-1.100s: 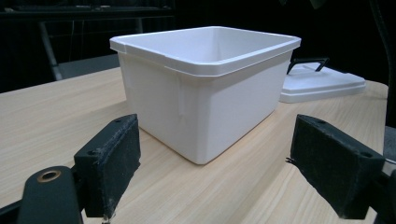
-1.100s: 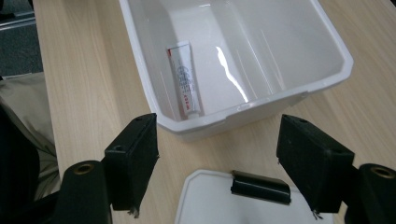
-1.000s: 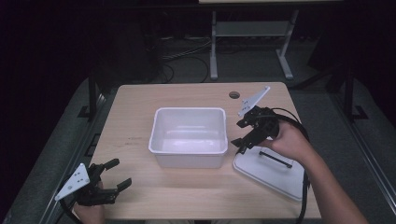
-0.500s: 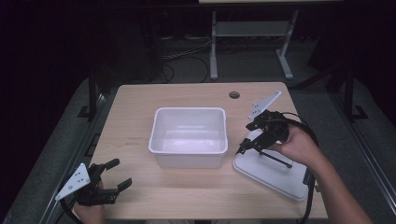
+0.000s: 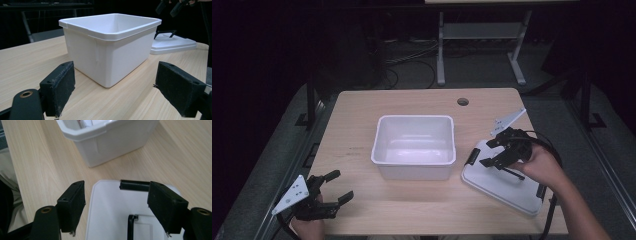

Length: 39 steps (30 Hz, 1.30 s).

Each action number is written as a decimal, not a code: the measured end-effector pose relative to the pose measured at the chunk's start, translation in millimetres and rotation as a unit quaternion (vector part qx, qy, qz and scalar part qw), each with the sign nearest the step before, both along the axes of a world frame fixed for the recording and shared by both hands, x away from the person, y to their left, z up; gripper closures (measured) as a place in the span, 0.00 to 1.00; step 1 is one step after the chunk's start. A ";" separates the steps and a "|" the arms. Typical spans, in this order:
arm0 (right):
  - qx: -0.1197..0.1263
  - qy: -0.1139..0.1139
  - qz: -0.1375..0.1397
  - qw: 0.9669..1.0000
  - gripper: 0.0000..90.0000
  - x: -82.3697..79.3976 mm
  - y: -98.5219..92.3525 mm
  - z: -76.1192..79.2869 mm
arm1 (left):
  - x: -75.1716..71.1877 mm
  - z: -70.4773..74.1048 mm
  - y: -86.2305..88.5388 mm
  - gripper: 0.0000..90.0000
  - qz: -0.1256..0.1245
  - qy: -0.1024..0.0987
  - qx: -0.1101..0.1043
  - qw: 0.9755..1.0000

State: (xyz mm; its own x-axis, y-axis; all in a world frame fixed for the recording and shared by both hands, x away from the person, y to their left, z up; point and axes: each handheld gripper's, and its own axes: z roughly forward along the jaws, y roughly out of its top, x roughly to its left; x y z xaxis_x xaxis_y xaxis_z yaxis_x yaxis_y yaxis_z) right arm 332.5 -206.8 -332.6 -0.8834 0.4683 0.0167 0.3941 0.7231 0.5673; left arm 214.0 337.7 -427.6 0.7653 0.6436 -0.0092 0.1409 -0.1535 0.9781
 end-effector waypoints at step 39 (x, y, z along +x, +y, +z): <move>-0.013 0.017 -0.050 0.999 0.45 -16.4 -50.3 -55.0 | -0.4 0.1 -0.8 0.17 0.000 -0.002 0.001 1.000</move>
